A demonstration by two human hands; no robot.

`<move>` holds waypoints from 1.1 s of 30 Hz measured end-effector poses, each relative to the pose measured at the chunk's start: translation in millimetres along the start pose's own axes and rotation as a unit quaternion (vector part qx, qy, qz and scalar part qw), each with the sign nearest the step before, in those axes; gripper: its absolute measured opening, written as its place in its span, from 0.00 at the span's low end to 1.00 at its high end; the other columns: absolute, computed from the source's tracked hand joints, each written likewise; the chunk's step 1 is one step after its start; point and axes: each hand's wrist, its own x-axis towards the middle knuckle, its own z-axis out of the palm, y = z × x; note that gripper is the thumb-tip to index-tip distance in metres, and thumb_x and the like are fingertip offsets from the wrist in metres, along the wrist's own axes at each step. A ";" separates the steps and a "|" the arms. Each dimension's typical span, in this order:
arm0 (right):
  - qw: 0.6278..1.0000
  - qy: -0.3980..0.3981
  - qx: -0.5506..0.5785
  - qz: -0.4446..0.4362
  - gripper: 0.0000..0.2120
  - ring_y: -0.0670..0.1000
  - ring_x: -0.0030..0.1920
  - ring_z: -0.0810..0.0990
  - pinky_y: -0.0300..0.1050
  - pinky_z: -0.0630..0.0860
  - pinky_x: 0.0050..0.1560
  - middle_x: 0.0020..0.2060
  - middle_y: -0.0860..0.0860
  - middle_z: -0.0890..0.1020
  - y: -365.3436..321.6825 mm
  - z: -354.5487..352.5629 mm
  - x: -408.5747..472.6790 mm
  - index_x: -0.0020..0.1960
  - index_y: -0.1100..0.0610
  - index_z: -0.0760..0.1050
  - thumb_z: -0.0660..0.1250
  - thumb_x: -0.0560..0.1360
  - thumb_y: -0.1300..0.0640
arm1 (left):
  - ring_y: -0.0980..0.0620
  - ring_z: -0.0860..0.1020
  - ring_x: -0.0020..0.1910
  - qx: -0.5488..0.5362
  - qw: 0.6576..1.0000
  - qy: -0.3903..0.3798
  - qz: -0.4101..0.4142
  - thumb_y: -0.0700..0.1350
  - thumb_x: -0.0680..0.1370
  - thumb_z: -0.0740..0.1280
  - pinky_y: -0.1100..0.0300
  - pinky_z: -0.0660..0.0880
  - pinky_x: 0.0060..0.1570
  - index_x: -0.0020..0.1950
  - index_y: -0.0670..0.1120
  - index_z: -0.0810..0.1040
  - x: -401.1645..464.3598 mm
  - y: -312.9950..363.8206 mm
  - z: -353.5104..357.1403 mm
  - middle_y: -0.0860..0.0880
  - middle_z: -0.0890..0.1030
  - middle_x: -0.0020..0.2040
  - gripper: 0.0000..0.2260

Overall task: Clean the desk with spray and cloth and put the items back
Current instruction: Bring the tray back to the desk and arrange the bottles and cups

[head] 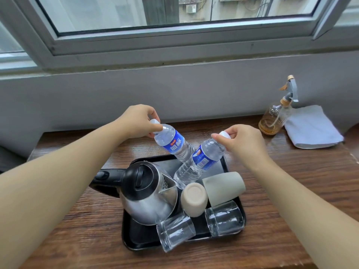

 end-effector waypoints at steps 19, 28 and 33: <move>0.982 -0.052 -0.104 -0.152 0.15 0.53 0.52 0.78 0.43 0.69 0.47 0.51 0.51 0.82 -31.6 -22.6 11.2 0.58 0.51 0.79 0.73 0.72 0.49 | 0.48 0.77 0.44 0.132 0.987 0.051 0.074 0.46 0.71 0.71 0.56 0.75 0.44 0.49 0.46 0.82 -16.6 32.2 -7.1 0.51 0.79 0.39 0.09; 0.982 -0.078 -0.042 -0.164 0.17 0.52 0.52 0.79 0.51 0.75 0.56 0.52 0.50 0.82 -22.9 -15.4 19.3 0.59 0.51 0.79 0.74 0.71 0.54 | 0.50 0.73 0.45 0.142 0.979 0.048 0.141 0.46 0.72 0.71 0.57 0.73 0.45 0.54 0.47 0.81 -9.7 54.6 11.5 0.51 0.76 0.42 0.11; 0.979 -0.103 0.043 -0.171 0.18 0.48 0.50 0.80 0.49 0.76 0.58 0.50 0.46 0.80 -15.0 -15.0 25.2 0.59 0.51 0.78 0.75 0.70 0.59 | 0.52 0.73 0.46 0.132 0.976 0.012 0.175 0.48 0.73 0.72 0.55 0.75 0.49 0.56 0.49 0.81 -7.3 52.3 26.3 0.55 0.75 0.43 0.12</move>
